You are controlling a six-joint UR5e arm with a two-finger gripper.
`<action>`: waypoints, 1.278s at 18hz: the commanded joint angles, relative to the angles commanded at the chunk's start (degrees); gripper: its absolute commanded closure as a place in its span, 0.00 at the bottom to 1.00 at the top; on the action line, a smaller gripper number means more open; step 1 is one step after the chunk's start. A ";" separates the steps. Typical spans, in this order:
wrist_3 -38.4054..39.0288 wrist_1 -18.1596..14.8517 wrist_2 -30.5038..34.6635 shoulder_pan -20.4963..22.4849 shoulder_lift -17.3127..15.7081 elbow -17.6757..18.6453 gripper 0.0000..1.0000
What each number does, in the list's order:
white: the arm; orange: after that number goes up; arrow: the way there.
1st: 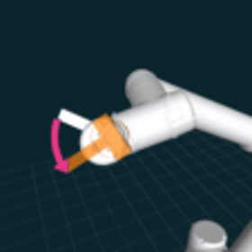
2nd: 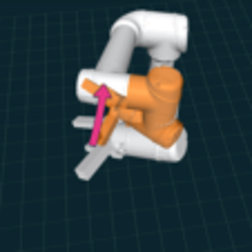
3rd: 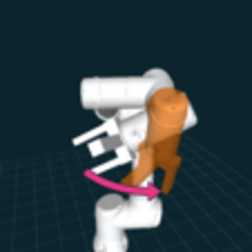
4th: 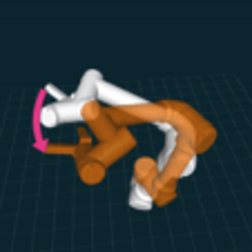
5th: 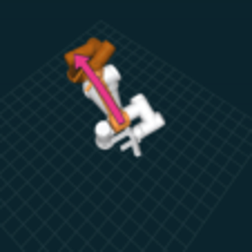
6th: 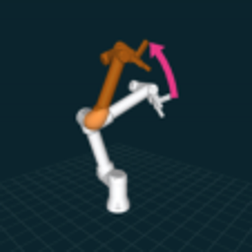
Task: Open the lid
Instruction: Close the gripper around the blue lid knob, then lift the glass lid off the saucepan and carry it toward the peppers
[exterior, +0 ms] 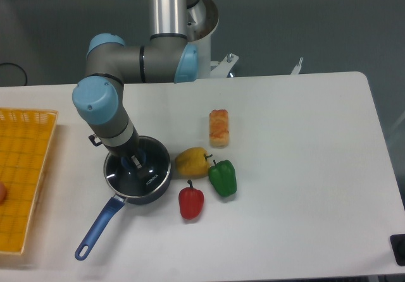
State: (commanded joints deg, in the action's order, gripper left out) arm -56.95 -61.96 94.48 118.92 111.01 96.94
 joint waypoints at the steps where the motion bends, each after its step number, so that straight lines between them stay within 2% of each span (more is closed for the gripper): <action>1: 0.09 0.00 0.00 0.00 0.00 0.00 0.31; 15: 0.09 -0.53 0.09 -0.09 -1.32 0.00 0.33; 23: -0.26 -2.98 0.09 0.53 -2.46 0.09 0.33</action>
State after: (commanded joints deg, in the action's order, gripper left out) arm -57.22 -64.95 94.57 119.44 108.55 97.03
